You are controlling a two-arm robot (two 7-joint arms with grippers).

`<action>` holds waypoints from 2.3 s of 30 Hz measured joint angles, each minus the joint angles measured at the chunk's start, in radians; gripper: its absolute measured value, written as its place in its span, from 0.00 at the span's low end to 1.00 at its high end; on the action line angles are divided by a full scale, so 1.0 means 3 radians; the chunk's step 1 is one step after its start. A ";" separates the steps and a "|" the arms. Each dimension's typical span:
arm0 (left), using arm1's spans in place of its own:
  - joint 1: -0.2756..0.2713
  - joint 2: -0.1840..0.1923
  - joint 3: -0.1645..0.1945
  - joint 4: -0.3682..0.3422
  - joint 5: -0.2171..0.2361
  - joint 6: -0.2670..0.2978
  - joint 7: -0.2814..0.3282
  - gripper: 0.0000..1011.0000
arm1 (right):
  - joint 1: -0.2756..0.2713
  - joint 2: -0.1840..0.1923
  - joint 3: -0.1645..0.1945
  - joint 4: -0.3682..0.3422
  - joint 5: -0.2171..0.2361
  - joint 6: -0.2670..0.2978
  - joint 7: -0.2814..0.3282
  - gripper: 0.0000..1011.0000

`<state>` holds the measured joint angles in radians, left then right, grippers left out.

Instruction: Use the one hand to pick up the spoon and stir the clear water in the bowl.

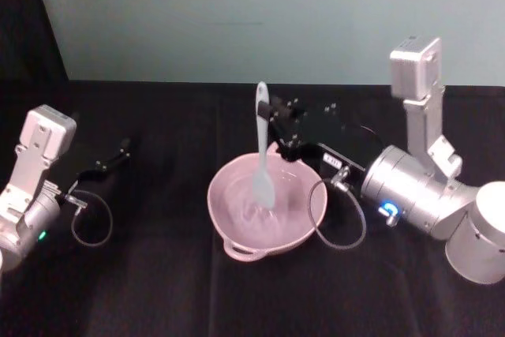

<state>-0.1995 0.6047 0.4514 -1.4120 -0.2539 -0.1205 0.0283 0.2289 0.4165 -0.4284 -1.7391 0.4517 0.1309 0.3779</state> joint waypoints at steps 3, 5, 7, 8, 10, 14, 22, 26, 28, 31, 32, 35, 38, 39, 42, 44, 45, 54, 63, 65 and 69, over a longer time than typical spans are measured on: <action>0.0000 0.0000 0.0000 0.0000 0.0000 0.0000 0.0000 1.00 | 0.0000 0.0020 0.0059 -0.0065 0.0015 -0.0010 -0.0019 0.11; 0.0000 0.0000 0.0000 0.0000 0.0000 0.0000 0.0000 1.00 | 0.0000 0.0038 0.0093 -0.0106 0.0025 -0.0010 -0.0027 0.11; 0.0000 0.0000 0.0000 0.0000 0.0000 0.0000 0.0000 1.00 | 0.0000 0.0066 0.0140 -0.0158 0.0038 0.0000 -0.0049 0.11; 0.0000 0.0000 0.0000 0.0000 0.0000 0.0000 0.0000 1.00 | 0.0000 0.0076 0.0155 -0.0175 0.0042 0.0006 -0.0054 0.11; 0.0000 0.0000 0.0000 0.0000 0.0000 0.0000 0.0000 1.00 | 0.0001 0.0096 0.0189 -0.0205 0.0048 0.0019 -0.0071 0.11; 0.0000 0.0000 0.0000 0.0000 0.0000 0.0000 0.0000 1.00 | -0.0002 0.0162 0.0294 -0.0293 0.0068 0.0046 -0.0107 0.11; 0.0000 0.0000 0.0000 0.0000 0.0000 0.0000 0.0000 1.00 | -0.0022 0.0244 0.0453 -0.0377 0.0109 0.0076 -0.0157 0.11; 0.0000 0.0000 0.0000 0.0000 0.0000 0.0000 0.0000 1.00 | -0.0039 0.0283 0.0531 -0.0389 0.0131 0.0090 -0.0184 0.11; 0.0000 0.0000 0.0000 0.0000 0.0000 0.0000 0.0000 1.00 | -0.0045 0.0296 0.0550 -0.0389 0.0130 0.0108 -0.0202 0.11; 0.0000 0.0000 0.0000 0.0000 0.0000 0.0000 0.0000 1.00 | -0.0063 0.0321 0.0584 -0.0387 0.0120 0.0162 -0.0251 0.11; 0.0000 0.0000 0.0000 0.0000 0.0000 0.0000 0.0000 1.00 | -0.0068 0.0324 0.0593 -0.0384 0.0117 0.0170 -0.0261 0.11; 0.0000 0.0000 0.0000 0.0000 0.0000 0.0000 0.0000 1.00 | -0.0097 0.0321 0.0636 -0.0337 0.0116 0.0188 -0.0294 0.11; 0.0000 0.0000 0.0000 0.0000 0.0000 0.0000 0.0000 1.00 | -0.0108 0.0309 0.0660 -0.0292 0.0124 0.0185 -0.0302 0.11; 0.0000 0.0000 0.0000 0.0000 0.0000 0.0000 0.0000 1.00 | -0.0108 0.0299 0.0670 -0.0251 0.0128 0.0177 -0.0302 0.11; 0.0000 0.0000 0.0000 0.0000 0.0000 0.0000 0.0000 1.00 | -0.0104 0.0283 0.0679 -0.0184 0.0137 0.0166 -0.0300 0.11; 0.0000 0.0000 0.0000 0.0000 0.0000 0.0000 0.0000 1.00 | -0.0092 0.0262 0.0684 -0.0111 0.0151 0.0137 -0.0290 0.11; 0.0000 0.0000 0.0000 0.0000 0.0000 0.0000 0.0000 1.00 | -0.0087 0.0256 0.0684 -0.0085 0.0153 0.0126 -0.0285 0.11; 0.0000 0.0000 0.0000 0.0000 0.0000 0.0000 0.0000 1.00 | -0.0064 0.0135 0.0711 0.0247 0.0285 -0.0027 -0.0192 0.11; 0.0000 0.0000 0.0000 0.0000 0.0000 0.0000 0.0000 1.00 | -0.0095 0.0043 0.0761 0.0522 0.0561 -0.0063 -0.0134 0.11; 0.0000 0.0000 0.0000 0.0000 0.0000 0.0000 0.0000 1.00 | -0.0096 0.0029 0.0762 0.0584 0.0620 -0.0064 -0.0131 0.11; 0.0000 0.0000 0.0000 0.0000 0.0000 0.0000 0.0000 1.00 | -0.0094 0.0004 0.0762 0.0665 0.0714 -0.0071 -0.0126 0.11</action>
<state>-0.1995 0.6047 0.4514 -1.4120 -0.2539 -0.1205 0.0283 0.2007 0.4176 -0.1998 -1.5396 0.6658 0.1096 0.3401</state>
